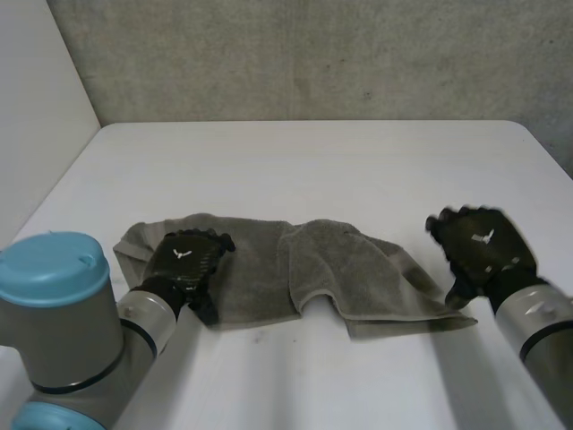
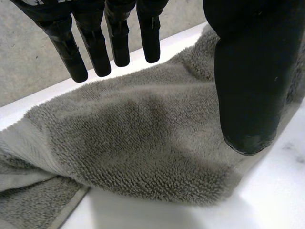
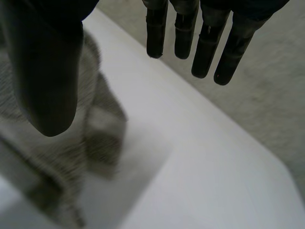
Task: Fold the towel.
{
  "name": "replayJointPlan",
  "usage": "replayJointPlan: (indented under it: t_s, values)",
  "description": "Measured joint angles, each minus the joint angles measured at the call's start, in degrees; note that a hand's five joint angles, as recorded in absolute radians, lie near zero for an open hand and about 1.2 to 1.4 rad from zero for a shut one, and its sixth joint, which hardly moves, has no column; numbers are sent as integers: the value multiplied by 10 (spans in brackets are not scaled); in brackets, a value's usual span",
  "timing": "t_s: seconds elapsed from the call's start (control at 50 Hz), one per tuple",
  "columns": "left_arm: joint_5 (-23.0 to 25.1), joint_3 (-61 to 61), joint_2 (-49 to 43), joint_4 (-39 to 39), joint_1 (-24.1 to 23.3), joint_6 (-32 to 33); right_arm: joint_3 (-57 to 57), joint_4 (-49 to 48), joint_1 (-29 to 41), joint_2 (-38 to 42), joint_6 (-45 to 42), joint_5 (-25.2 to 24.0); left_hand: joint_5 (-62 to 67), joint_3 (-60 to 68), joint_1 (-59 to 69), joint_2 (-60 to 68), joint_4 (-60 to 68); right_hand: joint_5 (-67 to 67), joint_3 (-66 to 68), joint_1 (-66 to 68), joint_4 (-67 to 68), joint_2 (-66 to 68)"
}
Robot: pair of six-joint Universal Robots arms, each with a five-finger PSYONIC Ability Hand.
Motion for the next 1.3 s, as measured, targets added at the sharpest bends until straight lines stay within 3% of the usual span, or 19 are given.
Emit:
replayJointPlan:
  t_s: [0.24, 0.32, 0.38, 0.4, 0.44, 0.7, 0.9, 1.3]
  values:
    - [-1, -8, -42, 28, -9, -11, 12, -39, 0, 107, 0, -31, 1, 0, 0, 0, 0, 35, 34, 31, 39, 25]
    - [-1, -9, -44, 27, -10, -21, 7, -46, 0, 121, 2, -30, 1, 0, 0, 0, 0, 141, 150, 150, 153, 157]
    - [0, -9, -45, 27, -11, -26, 6, -58, -1, 124, 3, -28, 1, 0, 0, 0, 0, 324, 330, 343, 332, 341]
    - [0, -9, -46, 27, -11, -27, 6, -65, -1, 124, 3, -28, 1, 0, 0, 0, 0, 438, 450, 455, 454, 466]
    - [0, -9, -46, 27, -11, -28, 7, -74, -2, 122, 4, -27, 1, 0, 0, 0, 0, 527, 528, 536, 534, 542]
    - [-1, -10, -53, 29, -19, -32, 19, -107, -19, 69, 27, -23, 5, 3, 2, 3, 2, 540, 540, 547, 550, 548]
    - [0, -9, -66, 56, -22, -30, 25, -101, -23, 30, 84, -25, 105, 102, 100, 102, 101, 540, 540, 547, 550, 548]
    - [-2, 0, -97, 63, -22, -24, 26, -101, -50, 14, 89, -23, 127, 126, 123, 126, 123, 540, 540, 547, 550, 548]
